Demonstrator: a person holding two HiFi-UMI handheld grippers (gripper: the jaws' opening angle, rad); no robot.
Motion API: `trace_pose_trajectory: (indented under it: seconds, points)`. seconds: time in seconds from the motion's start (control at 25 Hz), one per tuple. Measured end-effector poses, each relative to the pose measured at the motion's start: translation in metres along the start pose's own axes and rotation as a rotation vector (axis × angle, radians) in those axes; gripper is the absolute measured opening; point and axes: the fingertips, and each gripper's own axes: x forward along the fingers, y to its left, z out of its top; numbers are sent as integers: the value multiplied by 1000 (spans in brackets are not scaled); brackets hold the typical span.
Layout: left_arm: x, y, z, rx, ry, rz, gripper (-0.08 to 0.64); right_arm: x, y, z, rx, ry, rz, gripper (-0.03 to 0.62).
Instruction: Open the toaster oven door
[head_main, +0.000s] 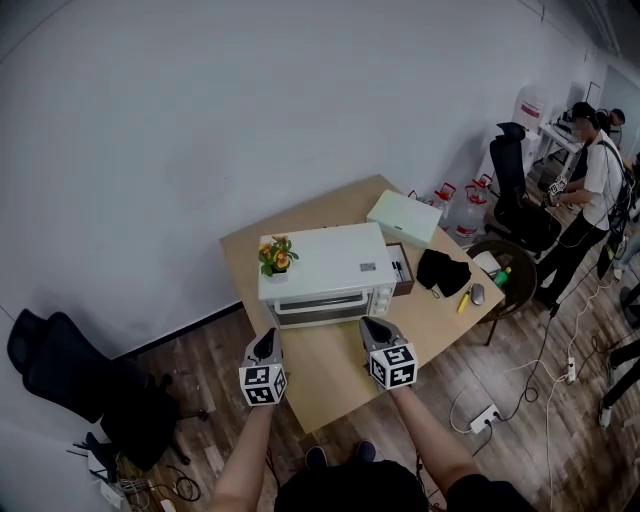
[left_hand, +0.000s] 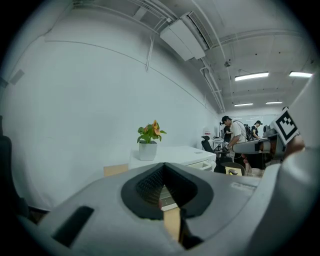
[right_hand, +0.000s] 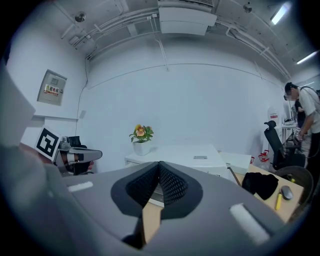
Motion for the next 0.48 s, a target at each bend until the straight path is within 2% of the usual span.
trace_pose_trajectory:
  seconds: [0.28, 0.4, 0.48]
  points:
    - [30, 8, -10, -4, 55, -15, -5, 26, -17, -11, 5, 35, -19, 12]
    - [45, 17, -16, -47, 77, -6, -5, 38, -26, -17, 8, 63, -40, 12]
    - [53, 21, -18, -42, 79, -10, -5, 46, -24, -16, 15, 64, -28, 12]
